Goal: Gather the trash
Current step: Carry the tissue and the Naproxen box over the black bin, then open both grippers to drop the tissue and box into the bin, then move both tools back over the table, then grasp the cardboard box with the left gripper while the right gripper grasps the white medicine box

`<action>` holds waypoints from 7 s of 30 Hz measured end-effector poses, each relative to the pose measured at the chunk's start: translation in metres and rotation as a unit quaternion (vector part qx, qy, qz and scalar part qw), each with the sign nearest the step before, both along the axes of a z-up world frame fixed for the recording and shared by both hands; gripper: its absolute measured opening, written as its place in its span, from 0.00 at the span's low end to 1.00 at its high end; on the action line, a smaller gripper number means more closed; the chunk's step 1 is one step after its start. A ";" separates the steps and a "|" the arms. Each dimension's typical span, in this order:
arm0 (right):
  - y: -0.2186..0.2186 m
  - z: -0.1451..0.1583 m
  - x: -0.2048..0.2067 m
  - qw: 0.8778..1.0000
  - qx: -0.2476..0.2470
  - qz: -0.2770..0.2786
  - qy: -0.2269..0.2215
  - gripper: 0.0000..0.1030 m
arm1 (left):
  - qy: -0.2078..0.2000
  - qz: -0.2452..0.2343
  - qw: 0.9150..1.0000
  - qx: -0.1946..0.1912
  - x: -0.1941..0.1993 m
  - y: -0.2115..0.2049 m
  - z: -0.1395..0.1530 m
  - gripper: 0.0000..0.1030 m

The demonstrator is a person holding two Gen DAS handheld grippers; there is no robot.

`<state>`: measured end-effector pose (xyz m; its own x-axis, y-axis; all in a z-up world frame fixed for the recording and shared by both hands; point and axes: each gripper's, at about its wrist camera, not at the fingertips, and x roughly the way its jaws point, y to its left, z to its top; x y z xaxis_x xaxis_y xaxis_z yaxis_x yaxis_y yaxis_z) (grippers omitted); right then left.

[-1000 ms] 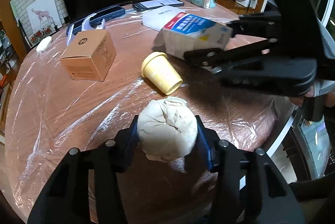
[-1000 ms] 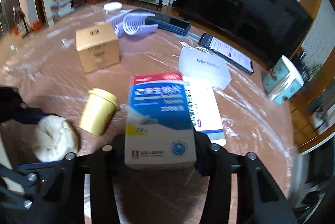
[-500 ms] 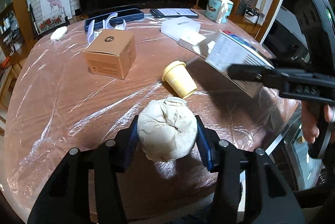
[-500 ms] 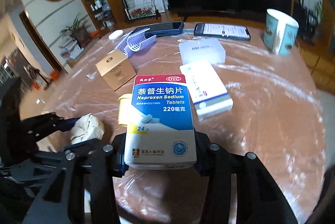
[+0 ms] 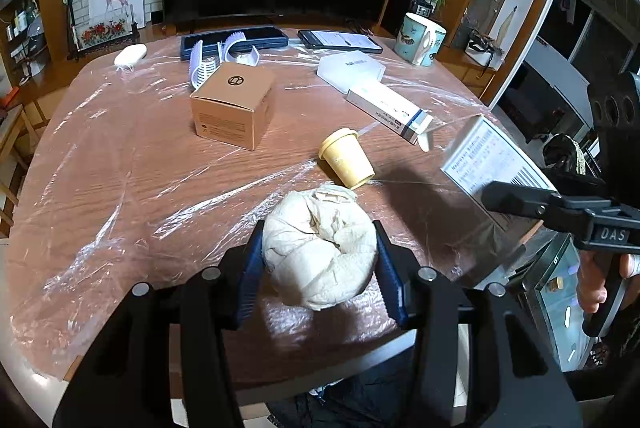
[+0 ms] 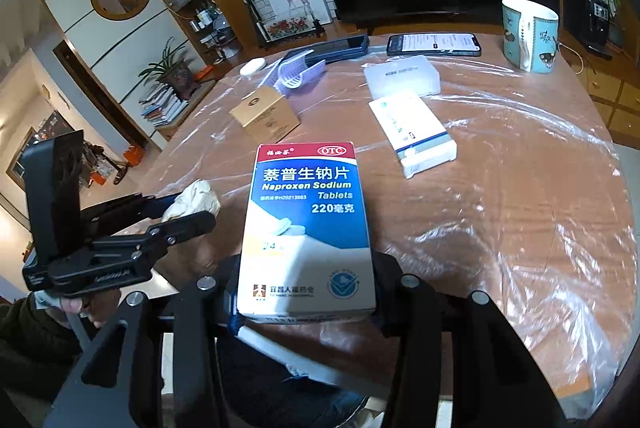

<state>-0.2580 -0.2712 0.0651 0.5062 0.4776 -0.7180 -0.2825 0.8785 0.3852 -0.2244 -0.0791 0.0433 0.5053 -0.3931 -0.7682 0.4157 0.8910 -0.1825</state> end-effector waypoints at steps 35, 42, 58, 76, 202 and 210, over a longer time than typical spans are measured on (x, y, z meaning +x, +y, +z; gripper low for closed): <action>0.012 -0.005 -0.073 0.996 -0.020 0.085 0.025 0.44 | 0.008 -0.036 0.999 0.012 -0.067 0.006 0.004 0.50; 0.016 -0.012 -0.080 0.994 -0.027 0.099 0.035 0.44 | 0.015 -0.047 0.999 0.016 -0.079 0.005 0.001 0.50; 0.027 -0.029 -0.095 0.989 -0.028 0.133 0.062 0.44 | 0.038 -0.076 0.996 0.033 -0.102 -0.002 -0.014 0.50; 0.040 -0.066 -0.098 0.981 -0.050 0.151 0.109 0.44 | 0.067 -0.088 0.992 0.060 -0.105 -0.011 -0.045 0.50; -0.008 -0.038 0.118 0.983 -0.175 -0.046 0.002 0.96 | -0.021 -0.003 0.996 0.084 0.126 0.008 -0.016 0.97; 0.004 -0.046 0.134 0.984 -0.173 -0.031 0.006 0.75 | -0.009 -0.018 0.996 0.089 0.142 -0.001 -0.026 0.78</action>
<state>-0.1235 -0.2673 0.0194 0.5167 0.1719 -0.8387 -0.2219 0.9730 0.0627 -0.0822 -0.0799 0.0175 0.5078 -0.2695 -0.8182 0.4502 0.8928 -0.0146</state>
